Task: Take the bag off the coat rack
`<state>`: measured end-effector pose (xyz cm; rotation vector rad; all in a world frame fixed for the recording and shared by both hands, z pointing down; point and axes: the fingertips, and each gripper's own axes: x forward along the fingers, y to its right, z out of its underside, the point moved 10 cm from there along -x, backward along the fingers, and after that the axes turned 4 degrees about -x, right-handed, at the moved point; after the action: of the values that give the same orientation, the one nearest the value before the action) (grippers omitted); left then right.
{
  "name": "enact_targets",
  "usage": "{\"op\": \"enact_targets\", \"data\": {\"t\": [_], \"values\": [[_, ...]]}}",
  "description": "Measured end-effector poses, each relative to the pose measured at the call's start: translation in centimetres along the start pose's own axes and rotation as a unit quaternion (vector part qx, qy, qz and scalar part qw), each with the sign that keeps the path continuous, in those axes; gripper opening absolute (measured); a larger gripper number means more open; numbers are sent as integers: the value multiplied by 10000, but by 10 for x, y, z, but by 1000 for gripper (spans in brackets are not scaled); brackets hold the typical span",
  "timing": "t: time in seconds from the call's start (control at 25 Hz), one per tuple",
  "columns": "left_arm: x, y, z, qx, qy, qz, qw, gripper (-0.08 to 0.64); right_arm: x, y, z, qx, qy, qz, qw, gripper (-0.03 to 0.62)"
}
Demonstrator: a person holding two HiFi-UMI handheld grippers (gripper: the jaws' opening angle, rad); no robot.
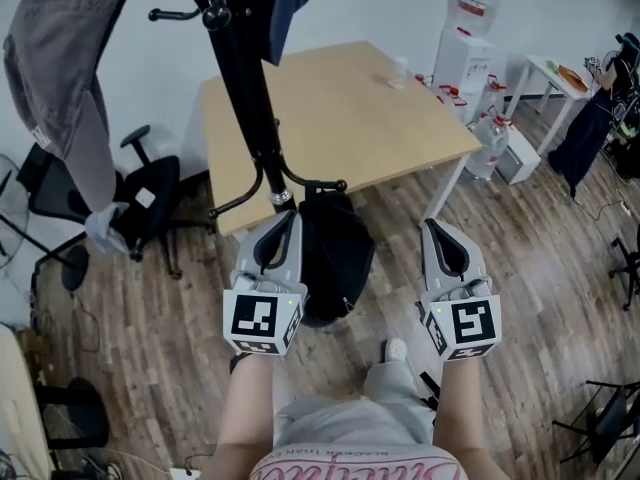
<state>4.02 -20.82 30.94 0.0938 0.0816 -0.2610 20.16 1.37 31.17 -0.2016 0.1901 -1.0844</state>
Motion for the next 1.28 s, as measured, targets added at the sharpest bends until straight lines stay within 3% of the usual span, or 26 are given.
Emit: {"op": "enact_targets", "data": {"t": [0.28,0.72,1.24,1.28], "values": [[9,4,-3,75,-164,-1051,9943,14,60,27,14,-57,16,-999,9950,3],[21,42,-6,84,-160,-2329,9723,14,106,65,31,-91,250,-2345,9717,3],[9,61,1,178,-331,-3095,9501,23,137,71,40,146,556,-2870,9562,6],[9,61,2,161,-342,-3121,9493,26,139,70,40,149,547,-2935,9543,37]]}}
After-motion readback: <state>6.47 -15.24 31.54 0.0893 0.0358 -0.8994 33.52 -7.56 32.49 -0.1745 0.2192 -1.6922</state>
